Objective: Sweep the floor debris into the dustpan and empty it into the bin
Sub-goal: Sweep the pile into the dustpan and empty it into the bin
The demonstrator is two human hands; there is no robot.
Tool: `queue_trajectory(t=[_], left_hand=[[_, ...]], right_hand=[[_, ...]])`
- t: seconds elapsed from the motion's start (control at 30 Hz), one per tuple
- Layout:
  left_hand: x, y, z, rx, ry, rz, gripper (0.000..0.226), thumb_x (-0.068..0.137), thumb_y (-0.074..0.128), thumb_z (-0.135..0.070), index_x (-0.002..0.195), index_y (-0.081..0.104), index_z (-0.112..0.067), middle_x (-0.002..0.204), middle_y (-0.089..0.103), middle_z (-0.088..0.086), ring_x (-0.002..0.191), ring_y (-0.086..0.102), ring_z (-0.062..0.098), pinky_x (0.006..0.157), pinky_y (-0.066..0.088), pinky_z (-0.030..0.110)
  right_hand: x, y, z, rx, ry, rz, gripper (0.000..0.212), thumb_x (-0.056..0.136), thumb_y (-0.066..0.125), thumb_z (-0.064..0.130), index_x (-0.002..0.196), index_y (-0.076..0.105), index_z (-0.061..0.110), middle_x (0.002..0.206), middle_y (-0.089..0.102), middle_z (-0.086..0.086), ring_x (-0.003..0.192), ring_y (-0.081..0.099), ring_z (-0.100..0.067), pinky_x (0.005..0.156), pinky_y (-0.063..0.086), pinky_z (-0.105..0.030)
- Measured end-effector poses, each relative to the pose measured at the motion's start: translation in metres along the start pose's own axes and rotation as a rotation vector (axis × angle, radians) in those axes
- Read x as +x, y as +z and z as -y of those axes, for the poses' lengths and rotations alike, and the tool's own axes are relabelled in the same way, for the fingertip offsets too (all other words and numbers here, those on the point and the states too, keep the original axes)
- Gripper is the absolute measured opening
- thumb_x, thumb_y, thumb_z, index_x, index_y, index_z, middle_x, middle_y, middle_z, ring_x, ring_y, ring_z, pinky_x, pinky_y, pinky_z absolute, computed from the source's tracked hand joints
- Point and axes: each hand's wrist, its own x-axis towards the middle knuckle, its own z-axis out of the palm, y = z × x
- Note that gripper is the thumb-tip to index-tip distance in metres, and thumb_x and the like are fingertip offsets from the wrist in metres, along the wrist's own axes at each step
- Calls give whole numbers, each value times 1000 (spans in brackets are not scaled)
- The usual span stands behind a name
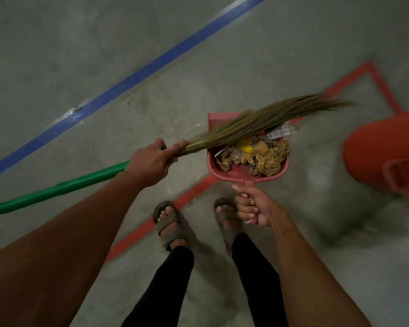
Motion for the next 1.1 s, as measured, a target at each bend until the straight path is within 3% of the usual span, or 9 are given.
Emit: queue_trajectory(t=[0.3,0.5,0.83,1.1], left_hand=[[56,-36,-159,103,169,47,56,104,37,-53,156,16,-58,107,49,1,72,55,26,58,50,37],[103,-38,-281,66,259,48,59,103,37,-55,156,11,-60,110,50,0,71,60,30,57,51,38],[198,-41,-488,139,451,37,59,104,40,-53,158,15,-56,110,48,-2,66,57,27,53,49,36],[262,-34,-598,291,508,33,55,104,34,-57,156,17,-56,106,49,0,64,48,21,52,39,32]], right_hand=[[-114,-58,24,200,-192,-25,39,103,53,26,70,34,21,44,22,7,29,18,-5,31,22,-17],[-210,-121,61,286,-285,50,38,106,50,33,72,40,19,44,24,8,32,11,-6,34,13,-18],[-355,-239,148,520,-454,186,45,109,39,52,78,40,19,46,25,8,31,21,-3,35,18,-17],[-398,-325,206,831,-397,275,37,102,57,43,80,45,16,49,31,11,35,26,-4,37,28,-18]])
